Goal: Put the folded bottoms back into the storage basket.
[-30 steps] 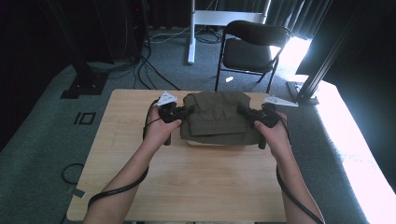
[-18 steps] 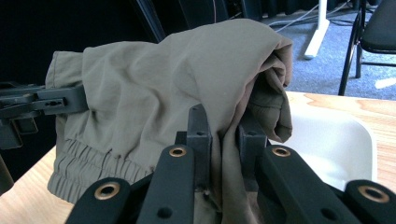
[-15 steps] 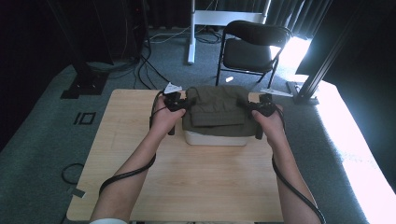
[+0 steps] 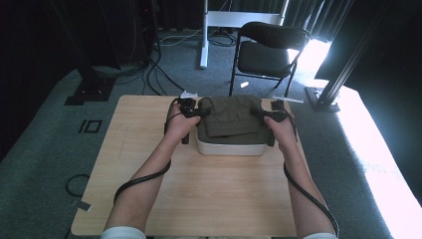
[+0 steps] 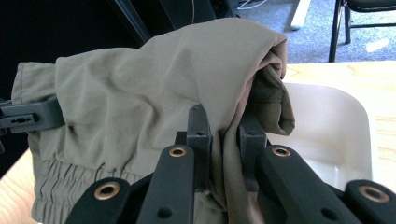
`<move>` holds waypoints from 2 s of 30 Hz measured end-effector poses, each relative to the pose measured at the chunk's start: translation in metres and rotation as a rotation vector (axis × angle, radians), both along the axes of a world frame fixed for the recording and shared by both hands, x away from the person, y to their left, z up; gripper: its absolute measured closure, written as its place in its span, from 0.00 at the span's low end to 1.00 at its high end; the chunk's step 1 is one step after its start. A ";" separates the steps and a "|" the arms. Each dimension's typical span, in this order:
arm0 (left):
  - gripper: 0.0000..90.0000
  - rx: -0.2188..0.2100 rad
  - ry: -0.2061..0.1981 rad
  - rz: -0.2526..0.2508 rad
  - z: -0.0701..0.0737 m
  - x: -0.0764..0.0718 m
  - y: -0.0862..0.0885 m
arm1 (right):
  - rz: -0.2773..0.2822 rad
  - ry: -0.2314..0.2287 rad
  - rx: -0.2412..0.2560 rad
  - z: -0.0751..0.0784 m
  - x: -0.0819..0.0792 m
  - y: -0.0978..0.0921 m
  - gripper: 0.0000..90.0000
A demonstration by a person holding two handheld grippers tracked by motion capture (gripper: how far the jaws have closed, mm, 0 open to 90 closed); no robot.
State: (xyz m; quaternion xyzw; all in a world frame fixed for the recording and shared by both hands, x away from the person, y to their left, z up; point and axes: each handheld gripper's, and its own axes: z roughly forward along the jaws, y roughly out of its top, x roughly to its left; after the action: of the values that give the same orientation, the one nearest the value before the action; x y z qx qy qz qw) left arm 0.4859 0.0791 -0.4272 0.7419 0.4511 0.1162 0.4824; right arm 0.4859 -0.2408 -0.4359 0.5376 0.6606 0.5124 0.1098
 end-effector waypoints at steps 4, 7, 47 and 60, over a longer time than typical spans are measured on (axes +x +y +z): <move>0.91 0.016 0.027 0.007 -0.012 0.005 -0.002 | -0.009 0.023 -0.008 -0.010 0.003 0.001 0.89; 0.91 0.030 0.043 0.013 -0.020 0.007 -0.005 | -0.011 0.042 -0.022 -0.018 0.006 0.001 0.89; 0.46 0.147 0.025 -0.017 -0.040 0.015 -0.025 | -0.035 0.042 -0.131 -0.031 0.014 0.008 0.39; 0.20 0.091 -0.029 -0.012 -0.030 -0.011 -0.019 | 0.023 -0.030 -0.218 -0.014 -0.012 0.011 0.17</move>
State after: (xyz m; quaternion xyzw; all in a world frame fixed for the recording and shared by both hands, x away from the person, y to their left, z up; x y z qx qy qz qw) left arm 0.4746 0.0603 -0.4572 0.7641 0.4337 0.1442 0.4551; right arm 0.4736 -0.2301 -0.4504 0.5072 0.7168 0.4467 0.1716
